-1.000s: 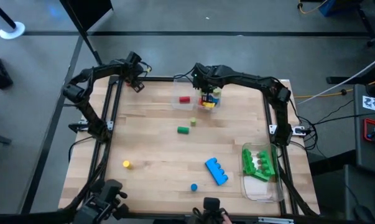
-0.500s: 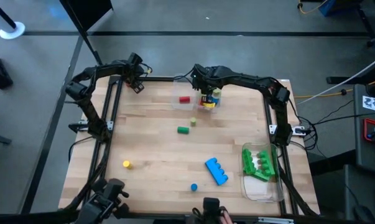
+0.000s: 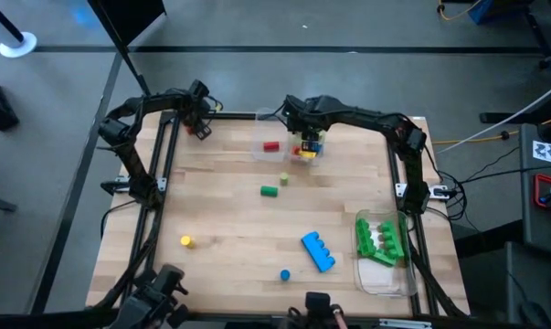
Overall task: Sort blocks by size
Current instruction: Put the orange cylindrical block into the left transparent bin
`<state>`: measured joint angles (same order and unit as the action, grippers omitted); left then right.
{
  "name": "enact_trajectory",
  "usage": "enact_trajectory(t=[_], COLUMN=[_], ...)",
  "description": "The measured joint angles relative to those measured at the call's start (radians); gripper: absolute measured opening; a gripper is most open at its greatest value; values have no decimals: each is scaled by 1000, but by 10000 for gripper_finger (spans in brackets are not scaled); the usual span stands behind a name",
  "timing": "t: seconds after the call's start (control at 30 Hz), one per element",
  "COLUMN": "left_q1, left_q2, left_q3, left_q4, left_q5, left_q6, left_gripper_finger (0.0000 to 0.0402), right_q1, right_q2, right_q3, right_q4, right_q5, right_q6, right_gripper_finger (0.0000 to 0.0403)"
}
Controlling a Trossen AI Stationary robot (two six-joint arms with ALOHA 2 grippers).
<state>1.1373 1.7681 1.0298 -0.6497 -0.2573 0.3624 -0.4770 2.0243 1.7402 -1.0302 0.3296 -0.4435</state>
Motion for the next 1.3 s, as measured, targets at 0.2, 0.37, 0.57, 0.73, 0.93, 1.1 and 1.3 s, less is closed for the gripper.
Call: enact_trajectory(t=[0.2, 0.37, 0.57, 0.73, 0.93, 1.1, 1.3], left_q1=[-9, -17, -17, -17, -20, -19, -19], left_q2=[36, 39, 38, 9, -78, -143, -218], left_q3=[3, 2, 2, -3, -5, -5, -5], left_q4=[-35, -41, -46, -54, -68, -80, -104], left_q5=[7, 6, 12, 40, 203, 270, 403], left_q6=[-74, -112, -168, -170, -174, -180, -180], left_gripper_finger=[139, 118, 118, 118, 118, 118, 118], right_q1=[0, 1, 44, 122, 244, 352, 463], right_q2=[-1, -2, -3, -3, -3, -2, -2], right_q3=[74, 160, 258, 284, 268, 239, 184], right_q4=[-108, -161, -223, -305, -357, -338, -311], right_q5=[0, -21, -129, -227, -244, -244, -244], right_q6=[47, 76, 106, 148, 151, 151, 151], right_gripper_finger=[166, 166, 166, 166, 166, 166, 166])
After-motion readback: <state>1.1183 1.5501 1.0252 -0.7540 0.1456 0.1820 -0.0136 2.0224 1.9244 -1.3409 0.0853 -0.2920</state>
